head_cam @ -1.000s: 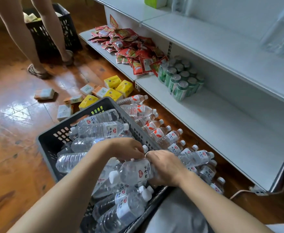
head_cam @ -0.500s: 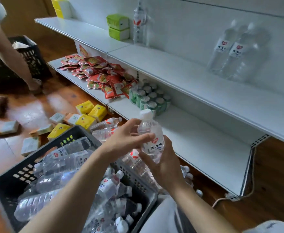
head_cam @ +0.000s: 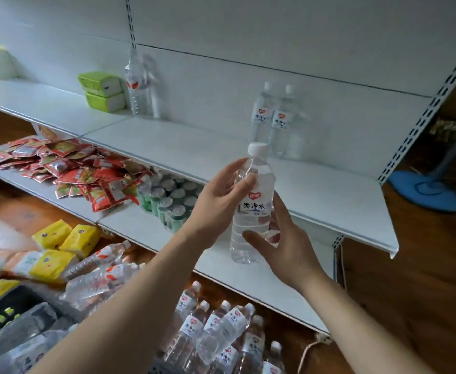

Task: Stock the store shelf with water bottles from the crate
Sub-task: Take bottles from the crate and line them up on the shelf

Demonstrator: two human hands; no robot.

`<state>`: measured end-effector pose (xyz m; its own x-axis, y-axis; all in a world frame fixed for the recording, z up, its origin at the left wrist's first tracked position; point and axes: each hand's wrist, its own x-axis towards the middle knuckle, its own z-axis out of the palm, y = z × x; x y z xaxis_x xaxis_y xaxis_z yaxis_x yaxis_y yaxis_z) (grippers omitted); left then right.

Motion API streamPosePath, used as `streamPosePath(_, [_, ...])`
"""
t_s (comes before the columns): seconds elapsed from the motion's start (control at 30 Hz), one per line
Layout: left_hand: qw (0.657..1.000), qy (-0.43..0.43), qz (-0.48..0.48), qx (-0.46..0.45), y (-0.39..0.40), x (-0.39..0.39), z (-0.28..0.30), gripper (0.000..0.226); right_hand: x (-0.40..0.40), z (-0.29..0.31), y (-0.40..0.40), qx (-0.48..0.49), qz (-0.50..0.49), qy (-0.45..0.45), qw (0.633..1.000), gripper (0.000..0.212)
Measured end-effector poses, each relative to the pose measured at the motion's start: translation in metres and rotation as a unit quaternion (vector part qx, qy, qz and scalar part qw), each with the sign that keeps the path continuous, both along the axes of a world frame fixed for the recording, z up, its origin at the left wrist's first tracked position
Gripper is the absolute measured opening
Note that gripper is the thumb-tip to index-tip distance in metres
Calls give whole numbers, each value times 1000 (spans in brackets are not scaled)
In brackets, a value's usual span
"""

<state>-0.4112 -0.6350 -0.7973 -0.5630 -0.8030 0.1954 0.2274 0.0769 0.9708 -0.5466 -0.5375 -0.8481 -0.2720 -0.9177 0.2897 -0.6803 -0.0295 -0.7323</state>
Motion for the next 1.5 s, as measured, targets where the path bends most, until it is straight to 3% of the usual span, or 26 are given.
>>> streamPosePath(0.3, [995, -4, -24, -92, -35, -113, 22, 47, -92, 15, -40, -82, -131, 1, 988, 93])
streamPosePath(0.63, [973, -116, 52, -194, -81, -170, -10, 42, -141, -4, -93, -84, -181, -1, 980, 89])
streamPosePath(0.83, [937, -274, 72, -204, -110, -188, -60, 56, -167, -2, -126, -71, -210, 20, 975, 94])
streamPosePath(1.03, [892, -357, 60, -270, -151, -226, -70, 63, -204, -13, -169, -79, -251, 56, 963, 92])
streamPosePath(1.27, [854, -410, 73, -313, -177, -251, -78, 70, -239, -18, -212, -72, -269, 87, 957, 90])
streamPosePath(1.5, [851, -411, 71, -319, -181, -253, -82, 69, -237, -23, -227, -83, -277, 91, 953, 83])
